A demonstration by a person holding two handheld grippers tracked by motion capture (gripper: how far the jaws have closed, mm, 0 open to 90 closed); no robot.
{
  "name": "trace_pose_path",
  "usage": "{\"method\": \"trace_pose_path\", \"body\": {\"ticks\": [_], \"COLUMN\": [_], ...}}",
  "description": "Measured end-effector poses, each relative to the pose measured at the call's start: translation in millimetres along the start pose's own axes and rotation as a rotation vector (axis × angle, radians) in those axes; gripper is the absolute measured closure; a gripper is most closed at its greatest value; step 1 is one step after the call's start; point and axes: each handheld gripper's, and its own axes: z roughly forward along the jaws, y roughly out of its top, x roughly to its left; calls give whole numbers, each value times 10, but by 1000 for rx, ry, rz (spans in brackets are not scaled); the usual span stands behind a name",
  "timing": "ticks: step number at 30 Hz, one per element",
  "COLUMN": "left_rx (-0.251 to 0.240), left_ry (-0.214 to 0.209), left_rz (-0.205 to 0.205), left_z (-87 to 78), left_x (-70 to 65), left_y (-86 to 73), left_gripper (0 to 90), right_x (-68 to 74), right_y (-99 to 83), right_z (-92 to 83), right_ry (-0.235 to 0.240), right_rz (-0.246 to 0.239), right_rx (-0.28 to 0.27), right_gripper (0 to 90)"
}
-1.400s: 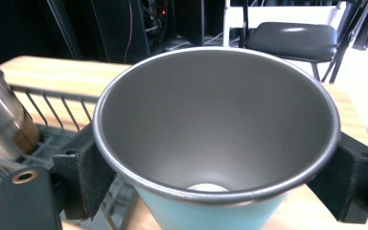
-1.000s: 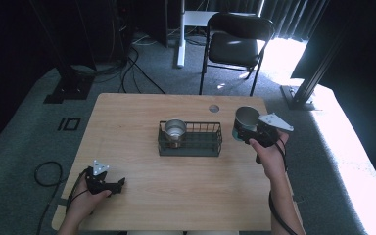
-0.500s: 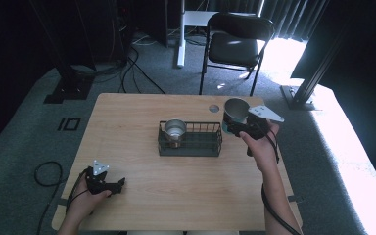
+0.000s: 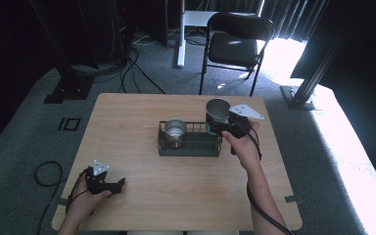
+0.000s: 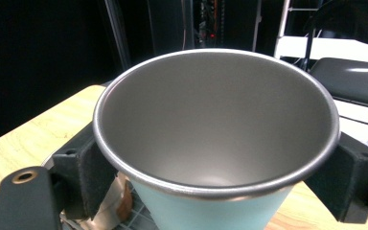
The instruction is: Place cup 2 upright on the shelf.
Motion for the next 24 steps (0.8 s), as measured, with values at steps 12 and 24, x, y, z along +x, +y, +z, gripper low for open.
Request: {"method": "trace_pose_path", "body": {"ticks": [12,24], "left_rx": [1,1], "left_ry": [0,0], "left_rz": [0,0], "left_z": [-1,0], "left_x": [1,0], "left_y": [0,0], "left_gripper": [27,27], "right_x": [114,132], "right_y": [-214,-487], "right_z": [254,396], "right_ry": [16,6], "right_rz": [0,2], "right_rx": [41,79], "right_gripper": [133,132]}}
